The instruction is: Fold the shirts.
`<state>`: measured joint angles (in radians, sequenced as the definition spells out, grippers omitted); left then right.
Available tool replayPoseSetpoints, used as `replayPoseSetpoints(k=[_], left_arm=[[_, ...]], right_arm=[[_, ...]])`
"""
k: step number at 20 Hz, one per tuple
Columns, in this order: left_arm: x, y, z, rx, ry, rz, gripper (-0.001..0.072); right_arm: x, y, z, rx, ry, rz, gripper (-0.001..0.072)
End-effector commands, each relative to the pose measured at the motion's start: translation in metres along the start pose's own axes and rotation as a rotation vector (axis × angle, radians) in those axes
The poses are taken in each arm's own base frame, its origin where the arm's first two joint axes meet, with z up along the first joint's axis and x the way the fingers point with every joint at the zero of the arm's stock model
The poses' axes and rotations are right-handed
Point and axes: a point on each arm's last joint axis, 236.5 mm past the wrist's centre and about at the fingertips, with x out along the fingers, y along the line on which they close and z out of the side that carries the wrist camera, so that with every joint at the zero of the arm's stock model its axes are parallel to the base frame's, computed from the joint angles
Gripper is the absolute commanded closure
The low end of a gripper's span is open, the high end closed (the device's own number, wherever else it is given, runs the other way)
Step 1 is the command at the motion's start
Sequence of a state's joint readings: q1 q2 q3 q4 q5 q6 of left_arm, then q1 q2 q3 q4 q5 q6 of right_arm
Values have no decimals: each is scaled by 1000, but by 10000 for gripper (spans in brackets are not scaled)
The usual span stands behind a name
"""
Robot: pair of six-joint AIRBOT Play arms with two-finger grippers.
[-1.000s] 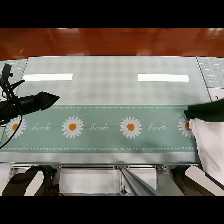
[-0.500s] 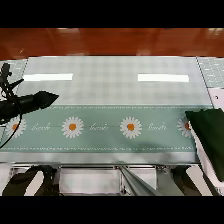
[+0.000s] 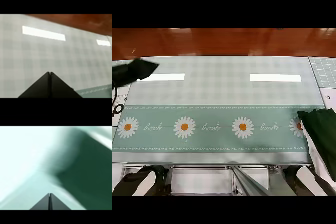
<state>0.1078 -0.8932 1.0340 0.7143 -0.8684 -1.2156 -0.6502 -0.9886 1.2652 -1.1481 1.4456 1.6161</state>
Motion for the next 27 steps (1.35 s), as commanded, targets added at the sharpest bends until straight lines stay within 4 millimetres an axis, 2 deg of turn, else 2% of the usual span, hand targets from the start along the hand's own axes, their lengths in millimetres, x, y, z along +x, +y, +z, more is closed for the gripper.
replayPoseSetpoints(k=[1,2,3,4,5,6,7,9,12,27], left_arm=[[40,-42,2,104,134,-97,690],[64,-32,-31,155,250,-61,690],[84,0,-66,170,372,58,690],[93,32,-97,122,489,179,690],[94,52,-122,46,584,253,689],[96,59,-135,25,633,265,689],[99,63,-139,20,648,269,689],[101,64,-135,30,629,268,689],[101,65,-134,27,628,270,689],[100,66,-138,23,647,271,689]], right_arm=[[59,174,-40,-489,-15,240,688],[89,182,-62,-620,9,120,688],[114,175,-68,-669,6,-17,688],[136,164,-73,-709,22,-132,689],[152,155,-84,-708,76,-181,689],[167,146,-102,-705,167,-202,689],[175,134,-113,-708,235,-235,688],[184,120,-123,-709,301,-286,688],[185,120,-118,-718,280,-290,688],[183,119,-119,-717,287,-293,688]])
